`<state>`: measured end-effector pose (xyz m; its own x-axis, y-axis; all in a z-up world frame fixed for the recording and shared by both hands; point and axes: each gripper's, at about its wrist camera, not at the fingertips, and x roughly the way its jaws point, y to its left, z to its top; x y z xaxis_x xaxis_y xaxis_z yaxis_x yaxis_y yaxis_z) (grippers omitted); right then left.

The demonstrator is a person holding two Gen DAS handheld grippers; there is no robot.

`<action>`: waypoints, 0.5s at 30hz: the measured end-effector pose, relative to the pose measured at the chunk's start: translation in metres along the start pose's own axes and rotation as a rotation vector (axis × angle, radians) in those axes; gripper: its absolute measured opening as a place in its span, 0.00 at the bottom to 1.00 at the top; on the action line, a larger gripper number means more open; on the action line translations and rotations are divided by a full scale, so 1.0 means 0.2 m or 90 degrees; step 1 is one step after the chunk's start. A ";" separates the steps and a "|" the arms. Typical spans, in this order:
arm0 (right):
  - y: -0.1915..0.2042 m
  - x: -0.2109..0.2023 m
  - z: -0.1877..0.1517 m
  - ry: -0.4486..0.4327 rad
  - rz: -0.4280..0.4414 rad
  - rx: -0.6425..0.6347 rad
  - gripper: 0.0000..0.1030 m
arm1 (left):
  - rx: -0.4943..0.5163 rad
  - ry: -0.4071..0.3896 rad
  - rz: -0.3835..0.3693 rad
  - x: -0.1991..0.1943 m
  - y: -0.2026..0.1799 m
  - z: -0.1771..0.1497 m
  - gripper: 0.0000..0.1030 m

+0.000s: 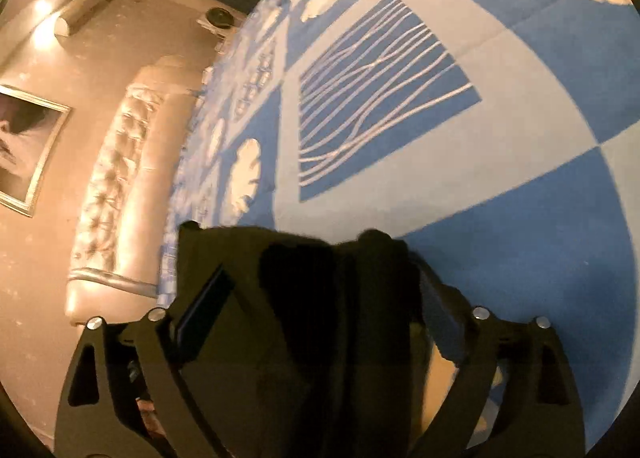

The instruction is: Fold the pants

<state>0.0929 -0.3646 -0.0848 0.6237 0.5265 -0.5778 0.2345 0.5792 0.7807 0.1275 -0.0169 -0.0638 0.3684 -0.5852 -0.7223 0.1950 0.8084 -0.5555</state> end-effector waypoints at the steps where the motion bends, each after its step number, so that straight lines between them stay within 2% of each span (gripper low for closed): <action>1: -0.01 0.00 0.01 0.000 0.010 0.003 0.89 | -0.003 0.002 -0.017 0.02 0.01 0.03 0.83; 7: 0.00 0.02 0.02 0.020 0.025 -0.028 0.89 | 0.008 0.041 -0.107 0.17 0.02 0.21 0.83; 10: 0.00 0.03 0.02 0.035 0.032 -0.042 0.90 | -0.004 0.049 -0.136 0.26 0.04 0.33 0.83; 13: 0.01 0.05 0.04 0.049 0.029 -0.045 0.89 | -0.034 0.085 -0.148 0.38 0.07 0.43 0.83; 15: 0.03 0.06 0.05 0.055 0.019 -0.051 0.89 | -0.030 0.090 -0.159 0.42 0.06 0.47 0.83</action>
<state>0.1099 -0.3618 -0.0849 0.5617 0.5946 -0.5752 0.1541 0.6079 0.7789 0.2461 -0.0512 -0.0925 0.1828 -0.7713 -0.6097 0.2200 0.6365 -0.7392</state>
